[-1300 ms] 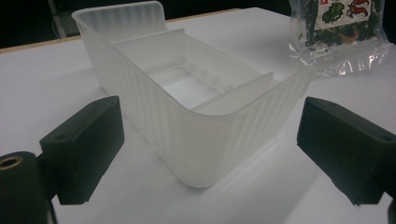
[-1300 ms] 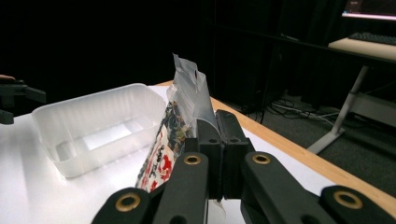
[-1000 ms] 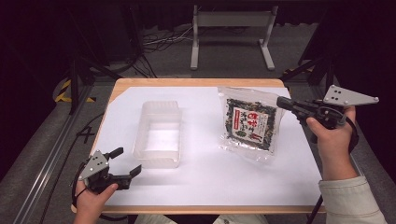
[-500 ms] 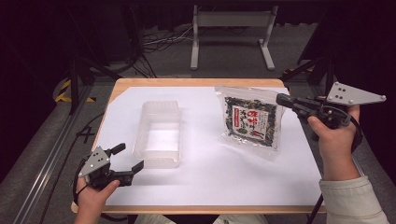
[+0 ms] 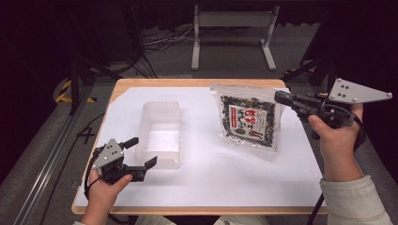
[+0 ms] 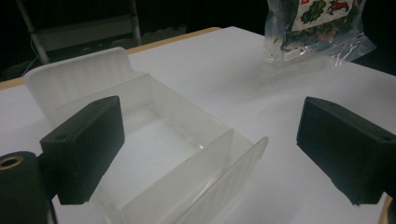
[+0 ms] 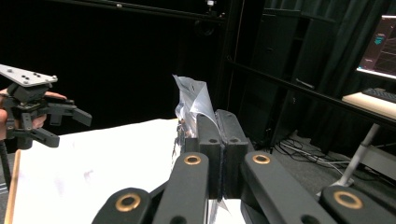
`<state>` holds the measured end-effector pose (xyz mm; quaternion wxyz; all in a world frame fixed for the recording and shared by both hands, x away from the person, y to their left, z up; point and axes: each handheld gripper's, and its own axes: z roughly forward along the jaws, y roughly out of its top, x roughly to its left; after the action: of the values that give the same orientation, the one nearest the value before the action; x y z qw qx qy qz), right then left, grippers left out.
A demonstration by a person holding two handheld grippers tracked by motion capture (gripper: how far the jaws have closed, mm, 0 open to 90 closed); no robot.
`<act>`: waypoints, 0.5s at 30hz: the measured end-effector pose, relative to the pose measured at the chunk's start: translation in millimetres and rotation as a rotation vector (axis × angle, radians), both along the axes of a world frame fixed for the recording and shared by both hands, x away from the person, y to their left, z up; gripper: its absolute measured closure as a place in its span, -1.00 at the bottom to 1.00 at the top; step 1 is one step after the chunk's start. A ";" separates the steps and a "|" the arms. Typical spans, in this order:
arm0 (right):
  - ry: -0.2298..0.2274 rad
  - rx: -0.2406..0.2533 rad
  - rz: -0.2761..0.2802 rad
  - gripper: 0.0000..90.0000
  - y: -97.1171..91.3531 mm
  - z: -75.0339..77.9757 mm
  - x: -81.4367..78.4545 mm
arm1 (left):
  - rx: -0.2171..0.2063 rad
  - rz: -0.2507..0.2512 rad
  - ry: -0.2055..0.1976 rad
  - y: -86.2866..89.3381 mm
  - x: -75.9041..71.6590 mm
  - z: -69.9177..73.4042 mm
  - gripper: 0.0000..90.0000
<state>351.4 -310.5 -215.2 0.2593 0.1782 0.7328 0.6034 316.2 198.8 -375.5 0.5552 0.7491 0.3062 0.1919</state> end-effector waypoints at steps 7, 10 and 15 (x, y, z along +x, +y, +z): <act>-0.011 0.006 0.032 1.00 7.6 4.2 -3.5 | -0.011 -0.027 -0.019 -17.5 9.3 13.3 -0.81; -0.018 0.002 0.051 1.00 12.6 6.6 -5.6 | -0.019 -0.045 -0.018 -25.2 14.9 17.9 -0.81; -0.019 0.008 0.081 1.00 18.3 7.9 -6.8 | -0.053 -0.072 -0.022 -37.1 20.7 27.2 -0.81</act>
<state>344.6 -292.2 -207.4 0.2413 0.1437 0.7345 0.6178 336.9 161.7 -348.3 0.5847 0.7426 0.2776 0.1719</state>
